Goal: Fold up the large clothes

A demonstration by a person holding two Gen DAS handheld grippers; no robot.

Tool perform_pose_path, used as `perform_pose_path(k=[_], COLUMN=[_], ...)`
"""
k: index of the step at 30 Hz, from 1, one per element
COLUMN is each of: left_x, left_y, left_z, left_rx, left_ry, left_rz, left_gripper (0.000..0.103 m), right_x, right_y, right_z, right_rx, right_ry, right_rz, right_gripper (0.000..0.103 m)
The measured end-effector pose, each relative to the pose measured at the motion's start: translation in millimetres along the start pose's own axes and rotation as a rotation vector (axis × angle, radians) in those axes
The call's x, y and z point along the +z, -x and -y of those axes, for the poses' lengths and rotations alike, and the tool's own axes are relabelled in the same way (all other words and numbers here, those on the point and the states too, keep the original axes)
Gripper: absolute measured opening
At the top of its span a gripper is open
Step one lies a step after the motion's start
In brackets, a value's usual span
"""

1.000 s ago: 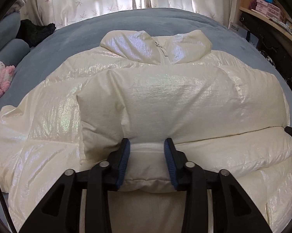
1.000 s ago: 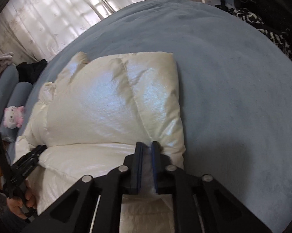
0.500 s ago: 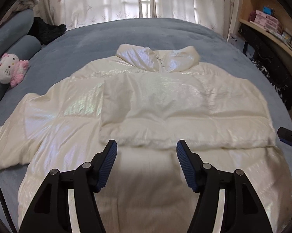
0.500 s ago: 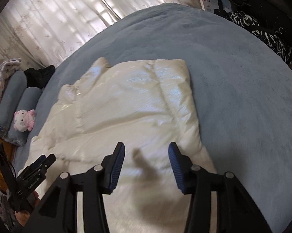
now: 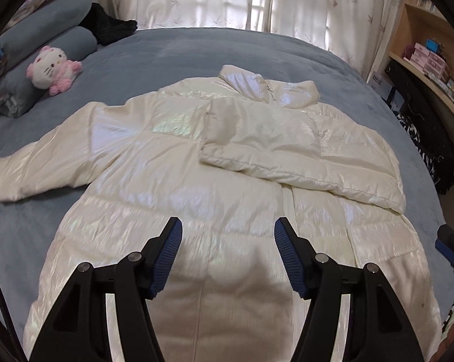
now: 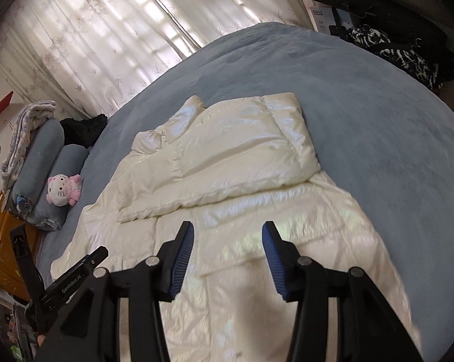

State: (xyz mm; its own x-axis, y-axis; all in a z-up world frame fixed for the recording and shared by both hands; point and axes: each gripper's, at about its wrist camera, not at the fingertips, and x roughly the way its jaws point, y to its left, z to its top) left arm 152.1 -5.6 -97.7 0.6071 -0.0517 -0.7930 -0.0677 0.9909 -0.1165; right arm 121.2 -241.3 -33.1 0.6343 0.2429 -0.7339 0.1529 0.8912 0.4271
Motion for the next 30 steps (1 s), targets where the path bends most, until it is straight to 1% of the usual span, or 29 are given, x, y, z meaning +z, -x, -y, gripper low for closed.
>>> perform_pose_path(k=[3,9,14,21,26,30], left_x=[-10,-26,-38,-48,-53,-52], left_y=[17,40,55,70,86,93], left_z=[-8,-23,-31,-47,-69,-100], left_rx=[-0.014,-0.018,-0.012,-0.033,-0.047,-0.064], left_ry=[0.021,0.046,0.050,0.062,0.072,0.123], left_rz=[0.009,0.014,0.019,0.022,0.045,0.044], left_gripper=[0.062,0.062,0.062,0.062,0.063,0.063], right_x=[-12,-34,-53,-80,-96,-103], right_y=[8,13,12,13,21,26], right_z=[-6,-17,-19,-22,-40,-68], right_rx=[0.011,0.023,0.025,0.027,-0.004,-0.043], right_ry=[-0.001,0.010,-0.004,-0.014,0.046,0.141], right_rz=[0.004,0.002,-0.022,-0.074,-0.081,-0.056], right_gripper=[0.047,0.047,0.047,0.047,0.047,0.047])
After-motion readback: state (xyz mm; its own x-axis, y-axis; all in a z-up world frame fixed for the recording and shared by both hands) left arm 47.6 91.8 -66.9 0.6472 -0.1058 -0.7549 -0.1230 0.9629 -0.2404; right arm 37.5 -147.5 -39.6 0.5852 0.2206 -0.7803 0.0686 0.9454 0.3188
